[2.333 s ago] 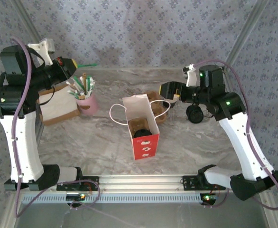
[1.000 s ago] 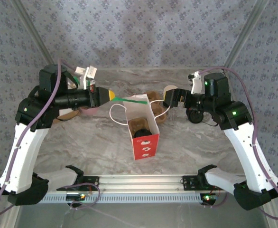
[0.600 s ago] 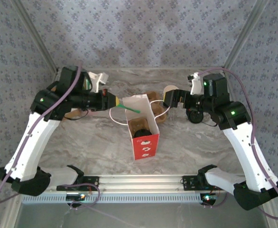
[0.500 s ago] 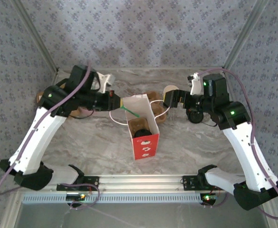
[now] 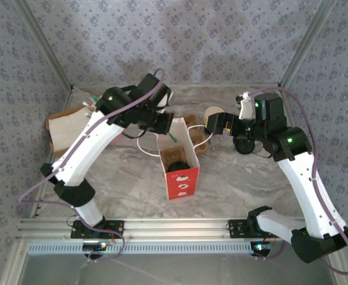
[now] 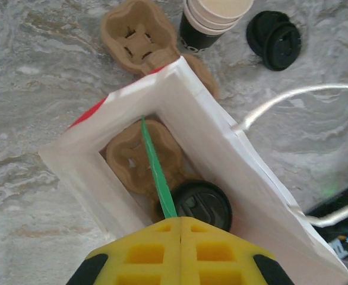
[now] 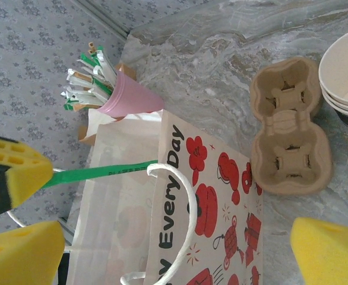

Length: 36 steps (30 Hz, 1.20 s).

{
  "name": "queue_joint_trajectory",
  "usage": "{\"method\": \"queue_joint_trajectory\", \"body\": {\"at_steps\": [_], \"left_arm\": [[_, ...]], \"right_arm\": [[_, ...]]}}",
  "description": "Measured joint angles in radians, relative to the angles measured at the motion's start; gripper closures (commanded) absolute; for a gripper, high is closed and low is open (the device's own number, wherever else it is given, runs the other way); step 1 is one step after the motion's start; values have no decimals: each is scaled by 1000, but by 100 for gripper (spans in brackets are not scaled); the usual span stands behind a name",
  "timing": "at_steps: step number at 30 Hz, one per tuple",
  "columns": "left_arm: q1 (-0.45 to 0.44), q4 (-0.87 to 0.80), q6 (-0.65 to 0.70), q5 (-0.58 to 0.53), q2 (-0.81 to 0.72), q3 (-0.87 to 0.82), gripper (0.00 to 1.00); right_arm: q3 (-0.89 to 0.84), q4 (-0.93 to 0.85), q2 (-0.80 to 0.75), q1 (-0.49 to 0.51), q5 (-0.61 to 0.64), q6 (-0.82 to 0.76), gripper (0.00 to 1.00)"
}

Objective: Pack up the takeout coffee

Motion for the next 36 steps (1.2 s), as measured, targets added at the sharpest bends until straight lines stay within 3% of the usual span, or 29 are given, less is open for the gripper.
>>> {"method": "queue_joint_trajectory", "body": {"at_steps": [4, 10, 20, 27, 34, 36], "left_arm": [[1, -34, 22, -37, 83, 59, 99], [1, -48, 40, -63, 161, 87, 90], [37, -31, 47, -75, 167, 51, 66], [63, 27, 46, -69, 119, 23, 38], [153, 133, 35, -77, -145, -148, 1], [210, 164, 29, -77, -234, -215, 0]], "right_arm": [[-16, 5, 0, -6, -3, 0, 0], [-22, 15, 0, -16, -16, 0, 0], [-21, 34, 35, -16, -53, 0, 0], [24, 32, 57, 6, -76, -4, 0], [112, 5, 94, 106, -73, -35, 0], [137, -7, 119, 117, -69, -39, 0]]}}
